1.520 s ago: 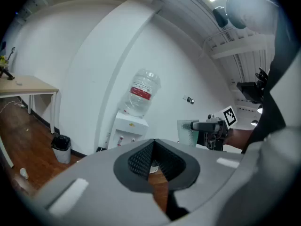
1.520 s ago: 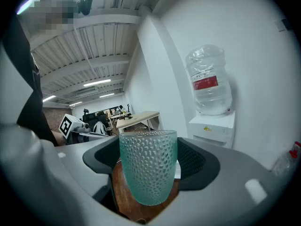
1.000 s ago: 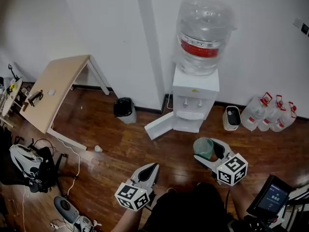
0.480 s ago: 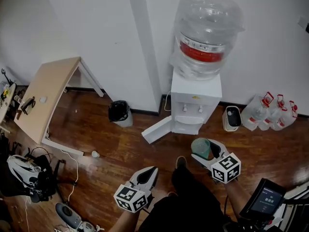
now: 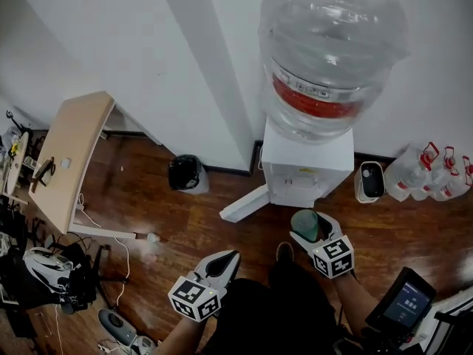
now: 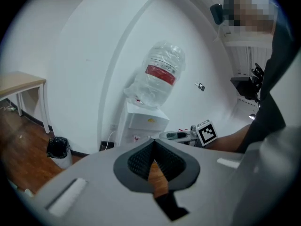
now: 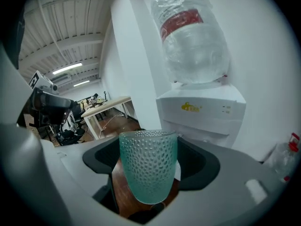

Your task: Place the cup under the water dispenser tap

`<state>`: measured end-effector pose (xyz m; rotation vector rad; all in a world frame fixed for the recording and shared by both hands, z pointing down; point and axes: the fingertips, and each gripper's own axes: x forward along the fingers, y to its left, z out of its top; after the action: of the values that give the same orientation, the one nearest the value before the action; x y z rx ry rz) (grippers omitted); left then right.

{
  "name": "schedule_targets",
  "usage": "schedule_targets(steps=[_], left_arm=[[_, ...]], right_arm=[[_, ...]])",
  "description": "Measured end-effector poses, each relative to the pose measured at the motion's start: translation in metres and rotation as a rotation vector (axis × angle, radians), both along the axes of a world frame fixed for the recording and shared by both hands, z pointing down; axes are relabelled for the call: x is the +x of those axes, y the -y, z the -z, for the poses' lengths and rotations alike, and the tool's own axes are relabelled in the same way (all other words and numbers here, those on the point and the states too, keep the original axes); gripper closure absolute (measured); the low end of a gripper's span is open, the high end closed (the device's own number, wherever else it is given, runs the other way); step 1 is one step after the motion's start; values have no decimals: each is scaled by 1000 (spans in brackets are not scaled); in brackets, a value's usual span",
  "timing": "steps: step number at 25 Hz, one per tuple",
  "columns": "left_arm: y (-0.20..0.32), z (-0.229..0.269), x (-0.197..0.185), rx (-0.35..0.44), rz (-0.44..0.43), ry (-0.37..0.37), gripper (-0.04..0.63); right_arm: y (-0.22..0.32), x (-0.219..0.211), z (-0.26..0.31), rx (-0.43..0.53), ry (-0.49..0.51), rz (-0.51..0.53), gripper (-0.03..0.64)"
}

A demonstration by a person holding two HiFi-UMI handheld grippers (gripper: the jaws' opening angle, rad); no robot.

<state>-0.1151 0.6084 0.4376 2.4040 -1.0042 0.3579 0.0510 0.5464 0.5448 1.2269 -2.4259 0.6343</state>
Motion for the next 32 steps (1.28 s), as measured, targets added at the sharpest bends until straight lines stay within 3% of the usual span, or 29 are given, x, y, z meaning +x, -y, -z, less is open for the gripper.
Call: schedule_targets(steps=[5,11,15,20,22,32], left_arm=[[35,-5,9,5,-27,-45,586],[58,-64,11,-72,-83,26,586],[66,-110,-3,-106,-117,47,586],[64,-146,-22,-176,-178,79,586],[65,-154,-24,-209,-192,88,586],[99,-205,-14,-192,-217,45,586]], right_arm=[[36,5,-55,-15,-83,-12,244],[66,1,-129,-56,-60,-122,245],[93,-7,-173,-33,-4,-187,245],[117,-10,-233,-57,-4,-267,249],[131,-9,-248,-60,-11,-291,249],[160,-10,-277,-18,-14,-345,250]])
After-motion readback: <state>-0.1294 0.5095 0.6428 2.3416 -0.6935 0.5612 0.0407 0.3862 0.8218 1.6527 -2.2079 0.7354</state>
